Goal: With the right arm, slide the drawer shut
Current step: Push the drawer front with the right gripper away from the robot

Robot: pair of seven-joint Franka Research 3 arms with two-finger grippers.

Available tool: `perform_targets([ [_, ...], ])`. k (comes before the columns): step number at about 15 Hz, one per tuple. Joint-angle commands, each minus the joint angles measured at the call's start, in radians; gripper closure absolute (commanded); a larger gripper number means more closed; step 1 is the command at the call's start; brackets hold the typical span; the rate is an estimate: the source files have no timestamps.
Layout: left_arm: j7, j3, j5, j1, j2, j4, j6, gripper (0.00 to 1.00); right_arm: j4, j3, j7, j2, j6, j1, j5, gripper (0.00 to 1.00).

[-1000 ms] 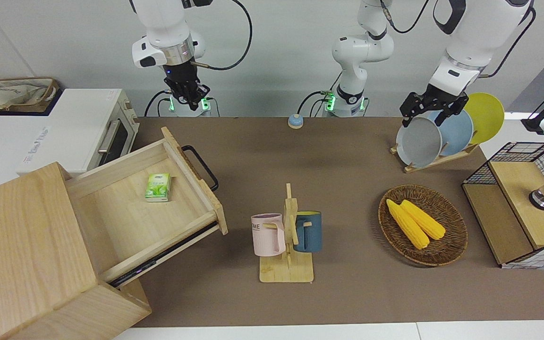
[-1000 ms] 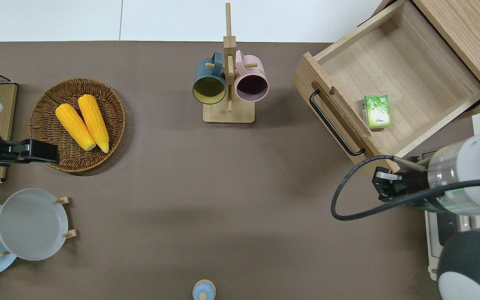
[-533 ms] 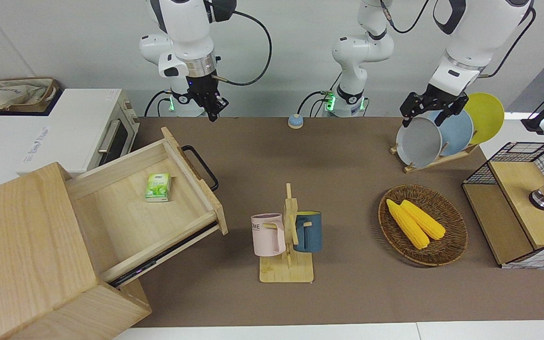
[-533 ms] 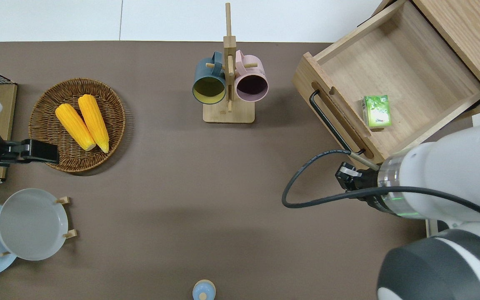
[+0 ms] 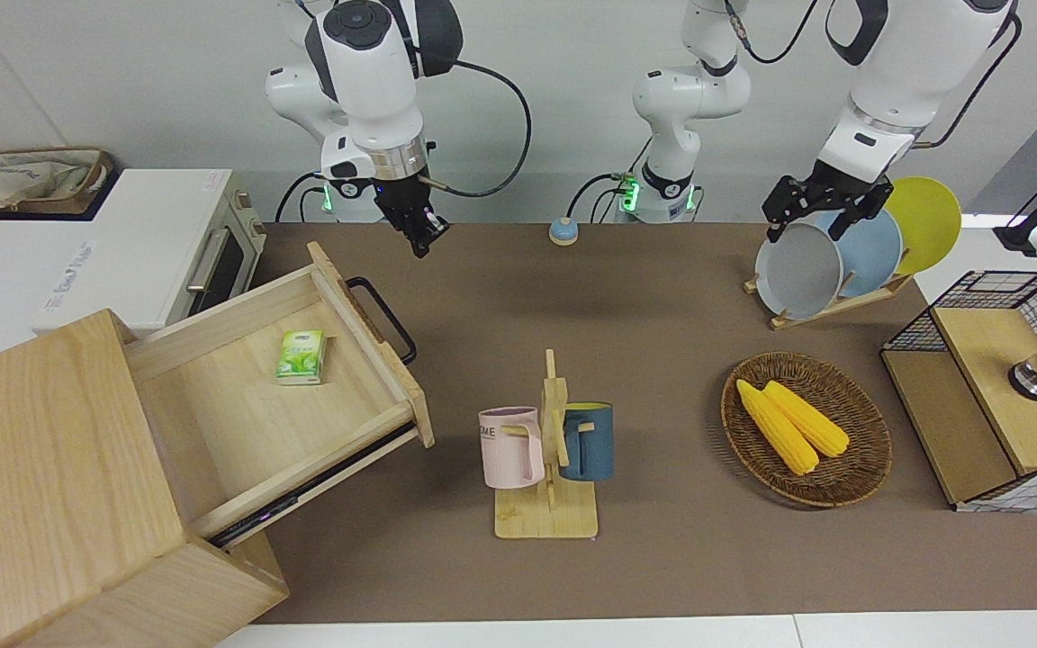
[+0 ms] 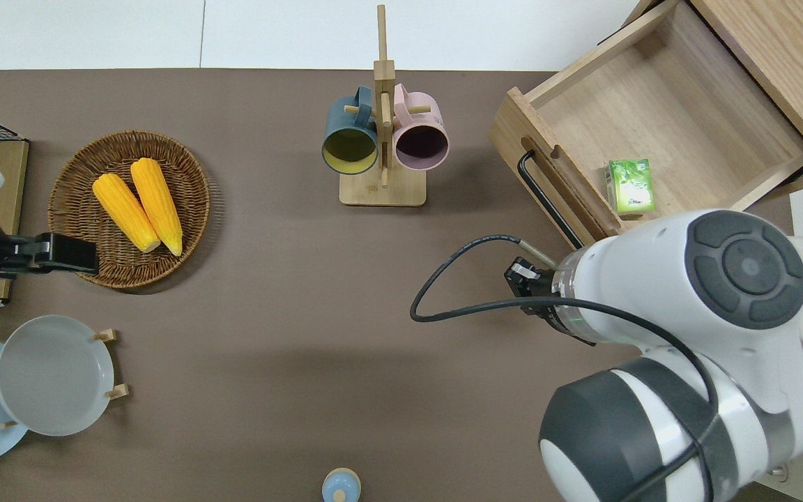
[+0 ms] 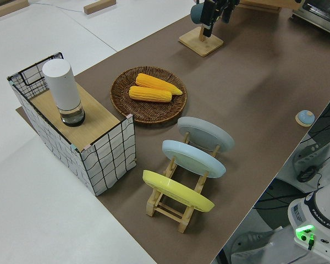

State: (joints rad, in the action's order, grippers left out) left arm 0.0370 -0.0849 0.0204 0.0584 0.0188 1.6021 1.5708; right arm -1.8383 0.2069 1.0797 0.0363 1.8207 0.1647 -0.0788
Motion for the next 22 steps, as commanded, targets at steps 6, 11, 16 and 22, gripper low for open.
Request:
perform_targets([
  [6,-0.005,0.004,-0.013,-0.005,0.007,-0.001,-0.005,0.00,0.024,0.006,0.088,-0.128,0.150,0.013,0.020,1.000],
  [11,-0.006,0.004,-0.013,-0.005,0.007,-0.001,-0.005,0.00,0.105,0.016,0.118,-0.208,0.128,0.009,0.094,1.000],
  [16,-0.006,0.004,-0.013,-0.005,0.009,-0.001,-0.005,0.00,0.215,0.017,0.131,-0.271,0.045,-0.013,0.181,1.000],
  [22,-0.006,0.004,-0.013,-0.005,0.007,-0.001,-0.005,0.00,0.270,0.028,0.128,-0.309,0.029,-0.051,0.197,1.000],
])
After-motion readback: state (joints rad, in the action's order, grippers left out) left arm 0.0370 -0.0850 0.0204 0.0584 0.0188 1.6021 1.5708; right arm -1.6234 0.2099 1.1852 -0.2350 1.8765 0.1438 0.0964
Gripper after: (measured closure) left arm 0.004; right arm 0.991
